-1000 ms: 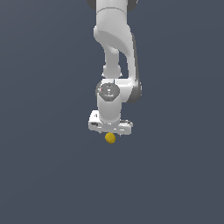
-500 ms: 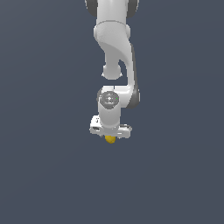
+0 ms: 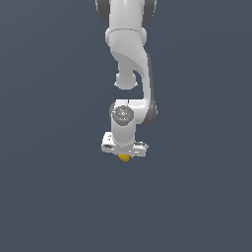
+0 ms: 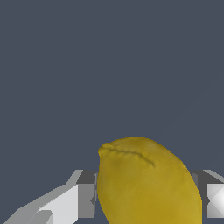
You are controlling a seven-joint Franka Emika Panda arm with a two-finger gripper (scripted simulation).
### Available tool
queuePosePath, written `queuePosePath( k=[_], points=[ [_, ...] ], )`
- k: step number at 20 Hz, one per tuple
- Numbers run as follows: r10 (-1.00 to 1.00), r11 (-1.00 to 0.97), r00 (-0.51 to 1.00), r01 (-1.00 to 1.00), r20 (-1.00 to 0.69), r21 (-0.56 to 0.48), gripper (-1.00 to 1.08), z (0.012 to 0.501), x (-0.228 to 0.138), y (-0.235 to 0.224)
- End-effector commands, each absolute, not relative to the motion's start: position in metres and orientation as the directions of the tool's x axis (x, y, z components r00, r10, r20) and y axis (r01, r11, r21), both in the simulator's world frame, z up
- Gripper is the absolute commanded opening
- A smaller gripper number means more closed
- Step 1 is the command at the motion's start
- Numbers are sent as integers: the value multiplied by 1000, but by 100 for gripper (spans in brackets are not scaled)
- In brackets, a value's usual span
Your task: Pick up the object and move it to a goal position.
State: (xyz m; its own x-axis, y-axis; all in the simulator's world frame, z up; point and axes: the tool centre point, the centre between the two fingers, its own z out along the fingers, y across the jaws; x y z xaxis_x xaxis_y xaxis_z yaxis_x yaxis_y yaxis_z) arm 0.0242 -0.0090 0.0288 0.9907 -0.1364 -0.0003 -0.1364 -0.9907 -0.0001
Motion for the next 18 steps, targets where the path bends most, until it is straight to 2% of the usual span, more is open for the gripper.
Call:
queuePosePath(
  k=[1,10,18],
  points=[
    [-137,-991,991,-137,0,0,-100,28,24,-9],
    [-136,-991,991,-136,0,0,-100,34,25,-13],
    [-136,-991,991,-136,0,0,-100,74,34,-40]
  ],
)
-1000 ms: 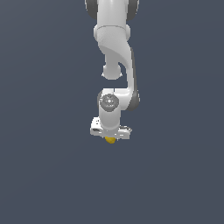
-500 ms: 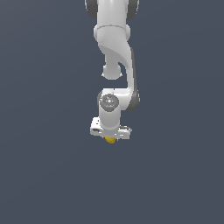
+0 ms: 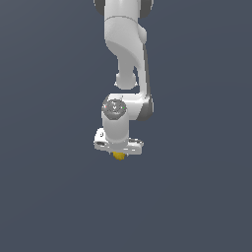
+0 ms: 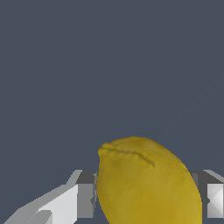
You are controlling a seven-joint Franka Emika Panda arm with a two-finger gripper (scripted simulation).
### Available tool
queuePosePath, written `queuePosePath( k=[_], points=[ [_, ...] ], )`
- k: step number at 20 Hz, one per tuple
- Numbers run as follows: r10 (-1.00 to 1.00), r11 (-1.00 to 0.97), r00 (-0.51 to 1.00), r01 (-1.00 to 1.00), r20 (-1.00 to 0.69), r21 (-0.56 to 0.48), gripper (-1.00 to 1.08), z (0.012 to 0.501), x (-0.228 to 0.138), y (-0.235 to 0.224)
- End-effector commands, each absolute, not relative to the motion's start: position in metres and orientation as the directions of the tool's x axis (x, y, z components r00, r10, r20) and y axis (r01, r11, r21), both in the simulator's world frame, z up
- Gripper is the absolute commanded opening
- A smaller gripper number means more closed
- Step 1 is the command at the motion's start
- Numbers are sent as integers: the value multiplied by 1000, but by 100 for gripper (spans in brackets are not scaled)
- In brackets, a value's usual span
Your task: Pick up the object and move it to a goal position.
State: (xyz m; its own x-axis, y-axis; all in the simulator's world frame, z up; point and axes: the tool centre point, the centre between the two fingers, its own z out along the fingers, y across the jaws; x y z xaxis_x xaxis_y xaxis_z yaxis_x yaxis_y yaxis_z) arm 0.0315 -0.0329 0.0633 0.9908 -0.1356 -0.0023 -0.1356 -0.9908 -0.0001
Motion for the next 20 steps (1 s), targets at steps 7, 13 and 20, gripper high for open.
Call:
queuePosePath(
  k=[7,13,20],
  points=[
    [-136,-991,991,-136,0,-1,-100,134,48,-81],
    [-136,-991,991,-136,0,-1,-100,190,61,-119],
    [-136,-991,991,-136,0,0,-100,249,76,-159]
  ],
)
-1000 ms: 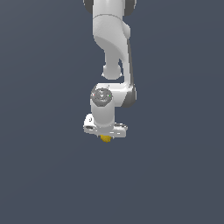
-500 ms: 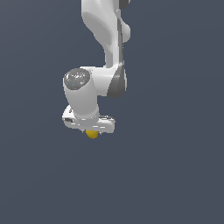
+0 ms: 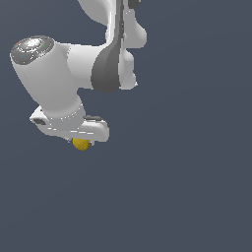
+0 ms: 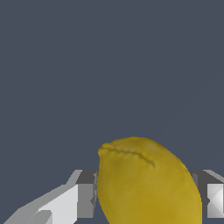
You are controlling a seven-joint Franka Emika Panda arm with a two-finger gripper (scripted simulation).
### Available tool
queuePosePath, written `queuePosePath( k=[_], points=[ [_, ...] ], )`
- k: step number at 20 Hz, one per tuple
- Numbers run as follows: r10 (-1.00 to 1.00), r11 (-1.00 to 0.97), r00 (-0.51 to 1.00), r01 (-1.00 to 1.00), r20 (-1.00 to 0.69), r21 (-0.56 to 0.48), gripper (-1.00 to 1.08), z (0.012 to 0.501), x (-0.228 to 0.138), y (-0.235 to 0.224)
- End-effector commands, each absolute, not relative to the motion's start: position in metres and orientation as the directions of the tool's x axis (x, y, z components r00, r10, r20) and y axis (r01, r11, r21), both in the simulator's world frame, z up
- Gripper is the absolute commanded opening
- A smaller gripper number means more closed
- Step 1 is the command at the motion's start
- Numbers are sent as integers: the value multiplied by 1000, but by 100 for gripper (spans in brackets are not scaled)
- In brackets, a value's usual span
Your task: Pick up the object and move it to a goal position.
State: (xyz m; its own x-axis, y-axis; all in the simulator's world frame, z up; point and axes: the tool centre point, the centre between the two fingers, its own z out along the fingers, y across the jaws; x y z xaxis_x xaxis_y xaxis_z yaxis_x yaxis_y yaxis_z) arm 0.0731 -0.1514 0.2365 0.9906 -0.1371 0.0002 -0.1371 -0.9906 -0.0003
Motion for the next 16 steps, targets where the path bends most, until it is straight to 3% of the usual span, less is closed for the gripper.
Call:
queuePosePath(
  k=[1,16],
  points=[
    [-136,-991,991,-136,0,0,-100,256,78,-164],
    [-136,-991,991,-136,0,0,-100,329,99,-214]
  ],
)
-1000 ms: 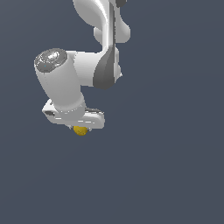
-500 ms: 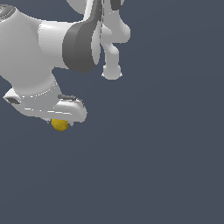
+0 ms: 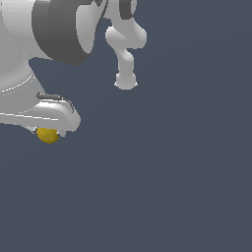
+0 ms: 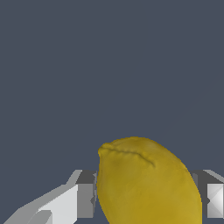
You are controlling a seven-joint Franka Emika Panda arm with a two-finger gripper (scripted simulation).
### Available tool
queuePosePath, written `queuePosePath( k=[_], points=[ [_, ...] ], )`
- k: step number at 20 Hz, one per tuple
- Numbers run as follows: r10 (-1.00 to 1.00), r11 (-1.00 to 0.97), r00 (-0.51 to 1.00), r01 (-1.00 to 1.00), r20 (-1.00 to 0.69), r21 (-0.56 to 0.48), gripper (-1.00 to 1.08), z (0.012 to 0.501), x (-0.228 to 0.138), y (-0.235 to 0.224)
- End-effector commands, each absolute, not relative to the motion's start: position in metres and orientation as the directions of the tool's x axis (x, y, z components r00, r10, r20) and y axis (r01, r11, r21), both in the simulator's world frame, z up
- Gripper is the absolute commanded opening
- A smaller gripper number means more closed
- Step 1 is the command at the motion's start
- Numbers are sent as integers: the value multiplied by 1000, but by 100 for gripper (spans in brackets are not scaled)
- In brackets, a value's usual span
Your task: Pick up the object and move it to a goal position.
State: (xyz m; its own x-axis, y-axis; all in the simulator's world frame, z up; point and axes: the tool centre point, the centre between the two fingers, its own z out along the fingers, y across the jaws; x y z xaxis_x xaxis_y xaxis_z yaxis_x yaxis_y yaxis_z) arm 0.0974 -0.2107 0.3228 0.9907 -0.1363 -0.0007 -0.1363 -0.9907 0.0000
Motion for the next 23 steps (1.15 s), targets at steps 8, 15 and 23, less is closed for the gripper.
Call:
queuePosePath(
  k=[8,15,23],
  points=[
    [-136,-991,991,-136,0,0,-100,349,106,-228],
    [-136,-991,991,-136,0,0,-100,356,109,-234],
    [-136,-991,991,-136,0,0,-100,359,109,-235]
  ],
)
